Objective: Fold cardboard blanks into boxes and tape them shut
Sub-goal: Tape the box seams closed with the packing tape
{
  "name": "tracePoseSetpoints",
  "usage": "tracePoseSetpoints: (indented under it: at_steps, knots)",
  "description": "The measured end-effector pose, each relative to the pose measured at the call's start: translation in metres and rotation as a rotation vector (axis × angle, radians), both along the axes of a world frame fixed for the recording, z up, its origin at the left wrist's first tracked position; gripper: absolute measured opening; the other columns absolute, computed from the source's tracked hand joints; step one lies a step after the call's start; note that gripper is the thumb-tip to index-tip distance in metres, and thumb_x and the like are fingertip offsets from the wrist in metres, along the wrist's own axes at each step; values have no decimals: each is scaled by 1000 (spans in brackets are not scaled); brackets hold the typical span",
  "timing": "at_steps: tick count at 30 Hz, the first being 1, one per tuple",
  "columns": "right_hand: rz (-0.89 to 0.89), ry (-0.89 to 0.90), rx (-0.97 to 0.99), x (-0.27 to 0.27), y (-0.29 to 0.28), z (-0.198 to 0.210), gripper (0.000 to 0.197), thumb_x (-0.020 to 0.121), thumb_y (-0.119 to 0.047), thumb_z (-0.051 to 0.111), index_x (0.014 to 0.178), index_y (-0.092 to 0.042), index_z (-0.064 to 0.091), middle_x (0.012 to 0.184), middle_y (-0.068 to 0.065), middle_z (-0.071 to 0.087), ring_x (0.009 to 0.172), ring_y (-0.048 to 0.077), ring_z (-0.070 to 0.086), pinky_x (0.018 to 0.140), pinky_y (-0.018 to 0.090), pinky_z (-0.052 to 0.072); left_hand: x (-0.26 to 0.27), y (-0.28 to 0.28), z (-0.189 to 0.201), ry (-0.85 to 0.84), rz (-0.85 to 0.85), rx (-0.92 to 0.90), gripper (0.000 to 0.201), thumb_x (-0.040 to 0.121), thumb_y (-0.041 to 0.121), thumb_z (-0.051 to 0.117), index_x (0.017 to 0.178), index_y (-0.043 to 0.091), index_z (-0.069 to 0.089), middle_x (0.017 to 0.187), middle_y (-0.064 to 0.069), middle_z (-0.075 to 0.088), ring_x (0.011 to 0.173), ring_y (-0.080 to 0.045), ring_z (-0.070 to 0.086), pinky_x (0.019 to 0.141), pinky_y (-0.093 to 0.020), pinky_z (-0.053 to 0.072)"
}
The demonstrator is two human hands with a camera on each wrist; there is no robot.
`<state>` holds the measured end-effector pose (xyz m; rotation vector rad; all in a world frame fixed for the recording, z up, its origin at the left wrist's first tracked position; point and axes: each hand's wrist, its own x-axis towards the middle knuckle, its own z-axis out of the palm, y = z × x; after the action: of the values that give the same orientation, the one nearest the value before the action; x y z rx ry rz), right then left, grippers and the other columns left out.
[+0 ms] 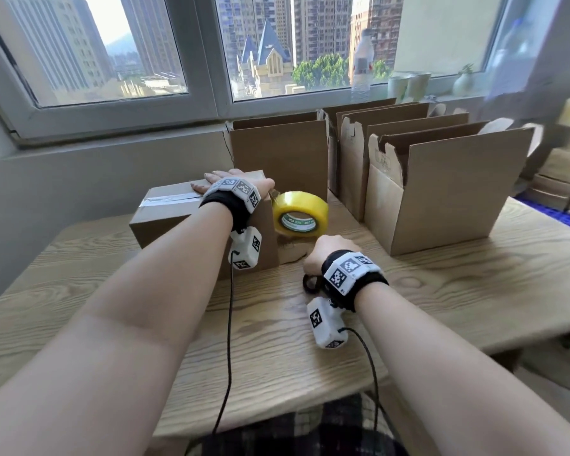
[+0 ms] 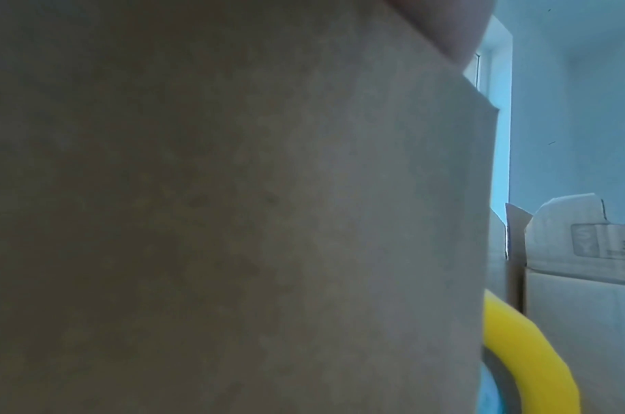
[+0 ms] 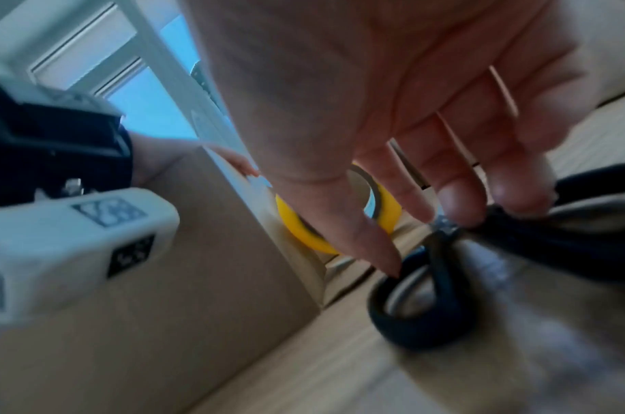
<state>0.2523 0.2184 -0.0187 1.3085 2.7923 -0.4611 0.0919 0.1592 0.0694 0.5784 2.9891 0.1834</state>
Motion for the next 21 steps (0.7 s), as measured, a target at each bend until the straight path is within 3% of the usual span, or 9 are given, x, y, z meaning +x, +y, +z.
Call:
tracePoseSetpoints:
  at_steps: [7,11,15,18,21]
  knots:
    - [-54,73,-1,3,-6,-9,14,82,-23,65,86,-13,56,88,7,58,84,28,58,68,29,46,4,-1,0,5,18,27,94,79,69,47,152,14,25,157,-21,22,146,-38,16,116,-60,13]
    - [-104,153,-77,8,-2,-5,18,78,-20,65,93,-11,62,104,11,67,101,32,64,71,29,48,5,-1,1,3,24,32,94,81,67,47,153,12,23,158,-21,20,146,-38,15,117,-58,14]
    - [-213,320,-234,19,5,-1,20,78,-15,65,96,-10,57,112,13,64,101,32,62,78,31,51,4,-1,-1,13,27,38,92,80,65,50,151,11,26,156,-22,23,145,-39,18,116,-57,16]
    - [-285,482,-422,19,8,5,45,70,-10,72,112,-8,56,116,13,63,103,31,64,78,33,53,1,1,-2,13,26,32,96,80,69,49,152,11,24,157,-22,22,146,-39,16,117,-58,14]
    - [-274,692,-420,17,5,16,47,73,-14,69,117,-11,52,113,14,66,103,33,66,84,39,56,1,2,-2,12,28,37,96,80,69,48,153,11,23,157,-22,21,146,-40,15,117,-58,14]
